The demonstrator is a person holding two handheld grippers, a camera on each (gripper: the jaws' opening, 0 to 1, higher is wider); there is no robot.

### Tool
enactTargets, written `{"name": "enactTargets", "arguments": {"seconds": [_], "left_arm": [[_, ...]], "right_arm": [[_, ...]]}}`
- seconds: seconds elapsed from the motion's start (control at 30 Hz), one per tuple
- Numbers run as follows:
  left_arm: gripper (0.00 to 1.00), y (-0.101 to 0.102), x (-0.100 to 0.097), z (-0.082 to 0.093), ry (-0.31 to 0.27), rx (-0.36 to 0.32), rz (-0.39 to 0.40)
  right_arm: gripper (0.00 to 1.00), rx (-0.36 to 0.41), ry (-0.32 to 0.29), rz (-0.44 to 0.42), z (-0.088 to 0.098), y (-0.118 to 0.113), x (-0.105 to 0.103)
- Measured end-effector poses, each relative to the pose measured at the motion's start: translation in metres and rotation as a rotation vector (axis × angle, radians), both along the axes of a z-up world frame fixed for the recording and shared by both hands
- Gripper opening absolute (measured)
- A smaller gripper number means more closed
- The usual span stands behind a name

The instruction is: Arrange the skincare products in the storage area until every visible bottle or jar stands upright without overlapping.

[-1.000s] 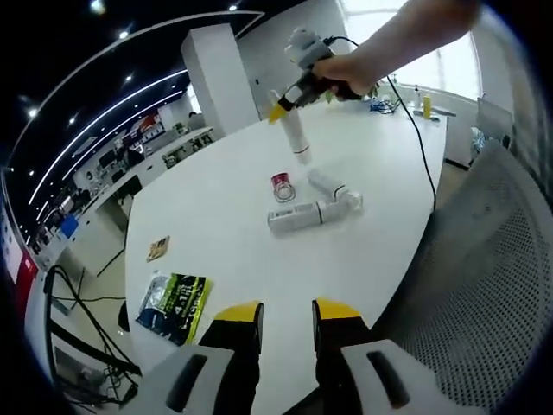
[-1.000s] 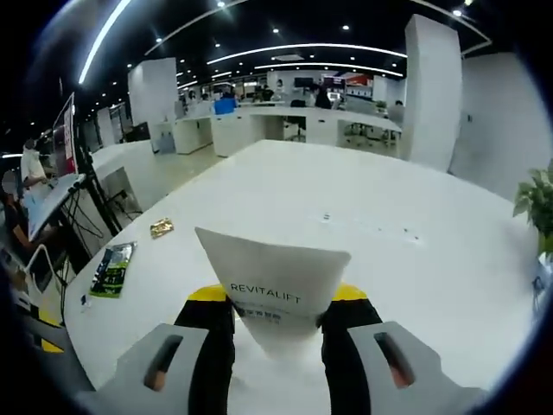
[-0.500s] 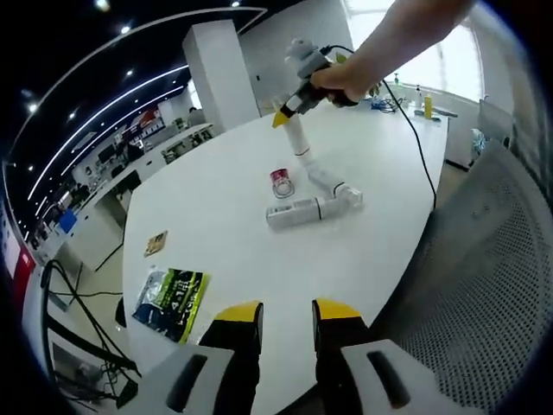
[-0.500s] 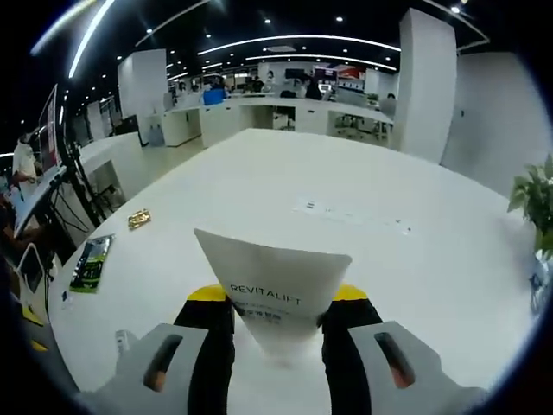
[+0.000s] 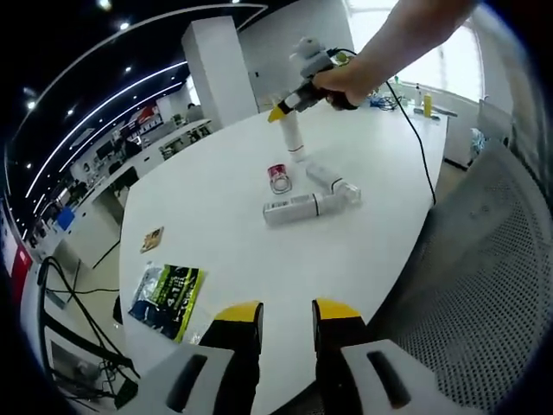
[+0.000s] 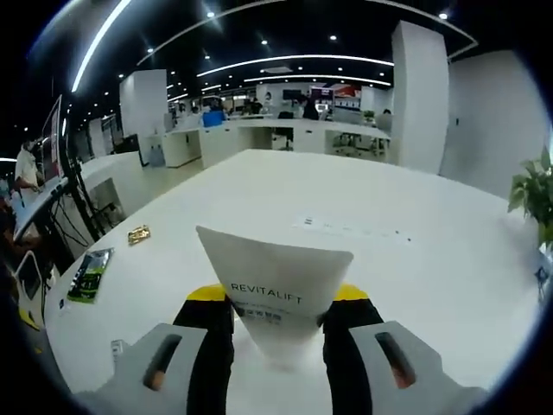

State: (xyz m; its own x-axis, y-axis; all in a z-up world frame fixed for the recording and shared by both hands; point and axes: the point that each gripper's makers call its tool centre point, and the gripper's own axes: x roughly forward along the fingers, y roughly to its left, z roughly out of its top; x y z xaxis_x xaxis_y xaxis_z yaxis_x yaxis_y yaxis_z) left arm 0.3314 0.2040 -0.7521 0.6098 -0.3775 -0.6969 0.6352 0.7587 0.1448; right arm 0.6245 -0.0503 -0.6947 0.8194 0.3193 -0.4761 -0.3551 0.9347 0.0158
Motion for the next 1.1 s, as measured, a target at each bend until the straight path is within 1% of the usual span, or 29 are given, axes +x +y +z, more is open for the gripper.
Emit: {"name": "enactTargets", "arguments": {"seconds": [0.2, 0.37, 0.47, 0.5, 0.63, 0.7, 0.73, 0.8, 0.93, 1.1], "left_arm": [[0.23, 0.000, -0.001, -0.001, 0.005, 0.004, -0.003], [0.23, 0.000, -0.001, -0.001, 0.006, 0.007, -0.004], [0.23, 0.000, 0.000, -0.001, 0.002, 0.007, -0.004], [0.23, 0.000, 0.000, 0.000, 0.000, 0.006, -0.003], [0.23, 0.000, 0.000, 0.001, -0.006, 0.001, -0.002], [0.23, -0.001, -0.001, 0.000, -0.002, 0.007, -0.013], [0.23, -0.001, -0.001, 0.000, -0.001, 0.009, -0.016], [0.23, 0.000, 0.000, 0.000, -0.006, 0.010, -0.012], [0.23, 0.000, 0.000, 0.001, -0.007, 0.009, -0.009], [0.23, 0.000, -0.001, 0.001, -0.010, 0.012, -0.012]], "right_arm": [[0.39, -0.001, -0.010, 0.014, 0.001, 0.001, -0.003], [0.39, 0.005, -0.006, 0.010, 0.001, -0.003, -0.002], [0.40, -0.004, 0.000, 0.011, 0.002, -0.004, -0.002], [0.40, -0.001, 0.010, 0.016, 0.002, -0.003, -0.003], [0.40, -0.019, 0.014, 0.056, 0.002, 0.001, -0.007], [0.40, -0.013, 0.022, 0.054, 0.002, 0.001, -0.007], [0.40, 0.002, 0.027, 0.052, 0.003, 0.002, -0.008], [0.40, 0.006, 0.026, 0.054, 0.004, 0.002, -0.008], [0.40, -0.013, 0.023, 0.061, 0.006, 0.000, -0.010], [0.39, -0.037, 0.033, 0.033, 0.006, -0.001, -0.012]]}}
